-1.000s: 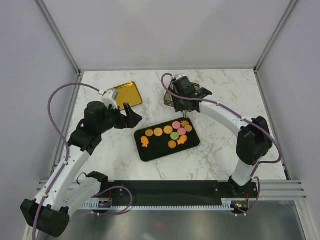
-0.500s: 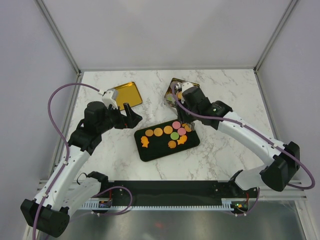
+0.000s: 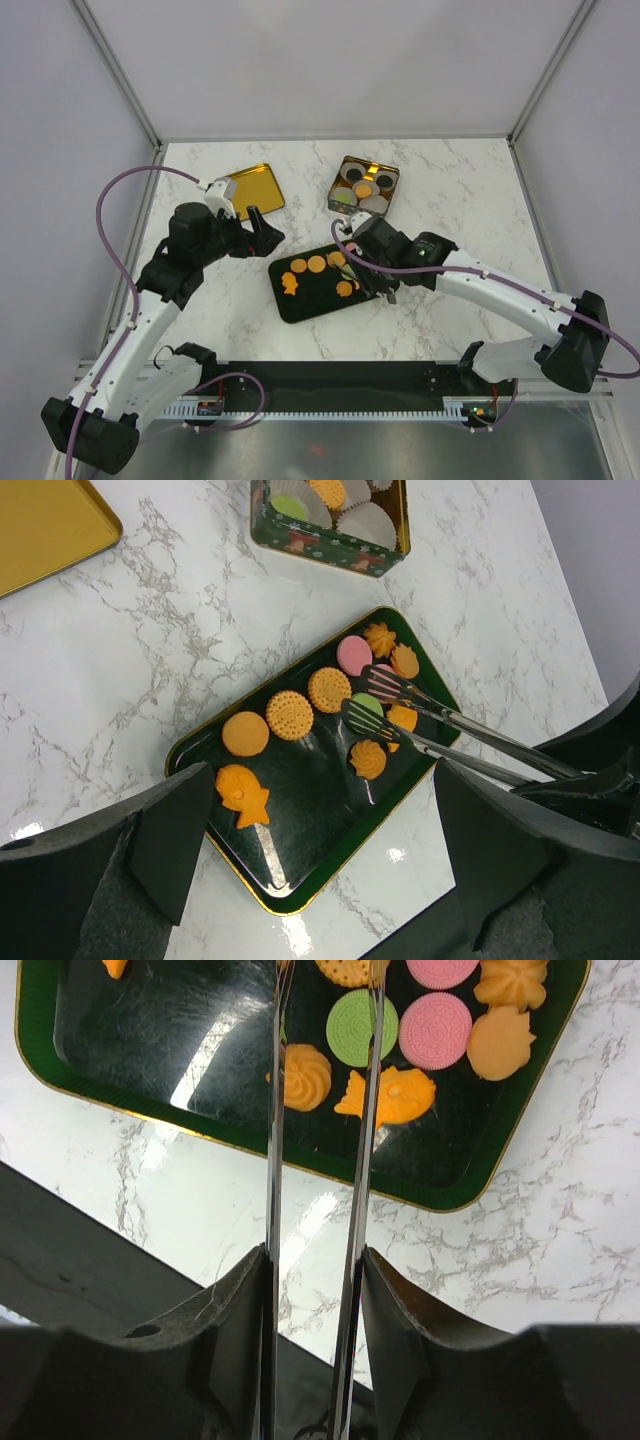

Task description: Pack the cookies

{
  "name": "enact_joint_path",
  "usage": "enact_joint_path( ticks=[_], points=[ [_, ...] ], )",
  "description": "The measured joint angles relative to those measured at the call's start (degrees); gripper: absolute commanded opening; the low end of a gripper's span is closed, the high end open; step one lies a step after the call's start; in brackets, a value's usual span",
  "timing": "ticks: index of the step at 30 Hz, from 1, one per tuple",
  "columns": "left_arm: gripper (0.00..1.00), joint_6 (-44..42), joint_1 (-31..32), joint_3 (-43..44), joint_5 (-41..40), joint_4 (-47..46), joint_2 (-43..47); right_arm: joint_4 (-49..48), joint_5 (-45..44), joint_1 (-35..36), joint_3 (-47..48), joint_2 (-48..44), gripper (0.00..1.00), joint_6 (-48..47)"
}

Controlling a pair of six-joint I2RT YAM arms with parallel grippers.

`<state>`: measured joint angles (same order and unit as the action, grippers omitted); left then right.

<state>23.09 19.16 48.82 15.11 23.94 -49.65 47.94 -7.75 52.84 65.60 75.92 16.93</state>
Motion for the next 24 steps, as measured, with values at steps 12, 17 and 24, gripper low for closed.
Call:
enact_joint_path(
  ticks=[12, 17, 24],
  points=[
    [0.99, 0.0, 0.0, 0.0, 0.0, 0.0, -0.3, 7.4, 2.0, 1.7, -0.6, -4.3, 0.48, 1.4],
    [0.99, 0.0, 0.0, 0.0, 0.0, 0.0, -0.3, 9.4, 2.4, 1.8, -1.6, -4.5, 0.49, 1.5],
    [0.99, 0.0, 0.0, 0.0, 0.0, 0.0, -0.3, 9.9, 3.1, 2.0, -2.4, -4.6, 0.49, 1.7]
  ],
)
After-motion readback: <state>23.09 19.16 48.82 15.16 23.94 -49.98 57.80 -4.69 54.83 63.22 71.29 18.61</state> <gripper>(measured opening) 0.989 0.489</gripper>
